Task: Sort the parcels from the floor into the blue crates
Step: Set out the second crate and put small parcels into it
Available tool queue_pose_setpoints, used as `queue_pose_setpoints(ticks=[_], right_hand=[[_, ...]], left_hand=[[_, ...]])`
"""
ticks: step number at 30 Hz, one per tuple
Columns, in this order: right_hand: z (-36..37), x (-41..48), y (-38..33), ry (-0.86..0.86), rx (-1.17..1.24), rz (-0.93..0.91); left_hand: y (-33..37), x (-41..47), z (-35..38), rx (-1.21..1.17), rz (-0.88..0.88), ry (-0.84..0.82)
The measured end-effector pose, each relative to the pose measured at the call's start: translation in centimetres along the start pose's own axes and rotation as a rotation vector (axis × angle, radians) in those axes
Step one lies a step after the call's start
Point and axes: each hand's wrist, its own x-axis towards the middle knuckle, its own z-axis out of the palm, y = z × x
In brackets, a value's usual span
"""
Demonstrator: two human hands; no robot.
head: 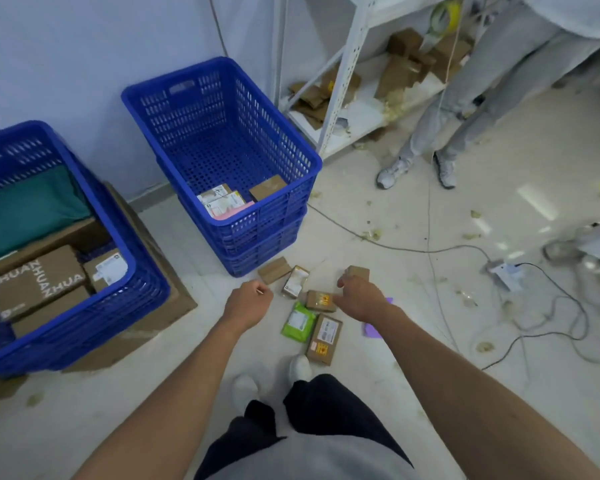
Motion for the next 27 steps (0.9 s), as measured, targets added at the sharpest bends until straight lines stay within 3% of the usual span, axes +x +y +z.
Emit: queue_pose_setpoints(ticks=[8, 16, 21, 27], right_hand=[[1.6, -2.2, 7.8, -0.02, -0.004, 0.023], [5.0, 4.9, 17.6, -0.051, -0.09, -0.104], [10.2, 12.2, 21.4, -0.109, -0.187, -0.184], [20.1, 22.6, 24.6, -0.173, -0.224, -0.235]], left_hand=[[1.8, -0.9, 7.4, -0.024, -0.04, -0.061], [3.0, 3.7, 15.8, -0.13, -0.12, 0.055], [-0.4, 8.4, 22.2, -0.098, -0.194, 0.118], [-8.8, 15.6, 29.5, -0.008, -0.255, -0.033]])
